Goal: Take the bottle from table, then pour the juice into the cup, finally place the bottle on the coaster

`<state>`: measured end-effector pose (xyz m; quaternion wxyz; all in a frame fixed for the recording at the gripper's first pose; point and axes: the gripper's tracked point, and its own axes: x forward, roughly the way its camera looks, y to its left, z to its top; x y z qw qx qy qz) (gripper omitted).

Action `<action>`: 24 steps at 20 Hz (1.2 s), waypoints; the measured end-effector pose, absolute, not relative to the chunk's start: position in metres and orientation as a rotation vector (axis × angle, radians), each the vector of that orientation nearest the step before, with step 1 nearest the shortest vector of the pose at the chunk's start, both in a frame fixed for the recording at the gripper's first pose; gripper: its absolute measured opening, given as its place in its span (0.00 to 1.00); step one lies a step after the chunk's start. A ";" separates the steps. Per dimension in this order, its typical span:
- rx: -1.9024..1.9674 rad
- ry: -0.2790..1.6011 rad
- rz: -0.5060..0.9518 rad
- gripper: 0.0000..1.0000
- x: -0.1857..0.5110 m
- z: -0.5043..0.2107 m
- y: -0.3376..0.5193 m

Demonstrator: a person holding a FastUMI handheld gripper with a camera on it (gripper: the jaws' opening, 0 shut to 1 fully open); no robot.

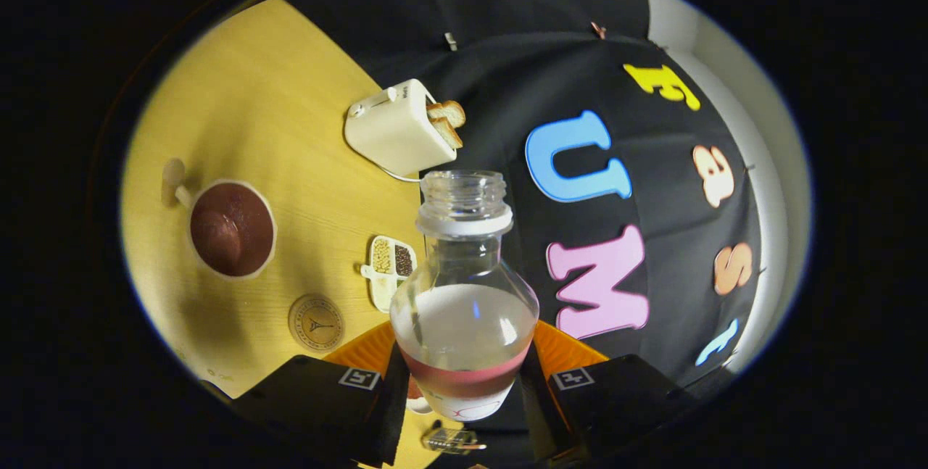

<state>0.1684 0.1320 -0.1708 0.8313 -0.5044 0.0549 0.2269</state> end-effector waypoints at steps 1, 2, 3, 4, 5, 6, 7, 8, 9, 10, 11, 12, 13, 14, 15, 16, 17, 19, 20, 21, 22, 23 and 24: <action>-1.004 0.149 0.469 0.70 0.173 -0.170 0.124; -0.927 0.181 0.462 0.71 0.178 -0.170 0.116; -0.839 0.213 0.452 0.71 0.183 -0.171 0.109; -0.744 0.251 0.446 0.71 0.188 -0.173 0.103; -0.654 0.286 0.452 0.71 0.192 -0.177 0.099; -0.584 0.305 0.457 0.71 0.197 -0.182 0.096; -0.528 0.316 0.461 0.71 0.204 -0.185 0.090; -0.474 0.328 0.464 0.71 0.209 -0.188 0.085; -0.425 0.332 0.465 0.71 0.212 -0.192 0.080; -0.356 0.331 0.465 0.71 0.216 -0.195 0.078; -0.275 0.331 0.463 0.71 0.220 -0.196 0.077; -0.186 0.335 0.465 0.71 0.223 -0.198 0.079; -0.090 0.336 0.469 0.71 0.224 -0.201 0.082; -0.027 0.334 0.473 0.71 0.226 -0.205 0.085; 0.013 0.330 0.473 0.71 0.229 -0.212 0.086; 0.043 0.322 0.477 0.71 0.232 -0.220 0.089; 0.065 0.317 0.480 0.71 0.234 -0.227 0.093; 0.119 0.294 0.486 0.71 0.234 -0.233 0.101; 0.143 0.283 0.487 0.71 0.232 -0.234 0.107; 0.157 0.274 0.490 0.71 0.231 -0.238 0.112; 0.157 0.267 0.492 0.70 0.230 -0.245 0.116; 0.147 0.263 0.492 0.71 0.230 -0.251 0.120; 0.137 0.255 0.499 0.71 0.229 -0.258 0.124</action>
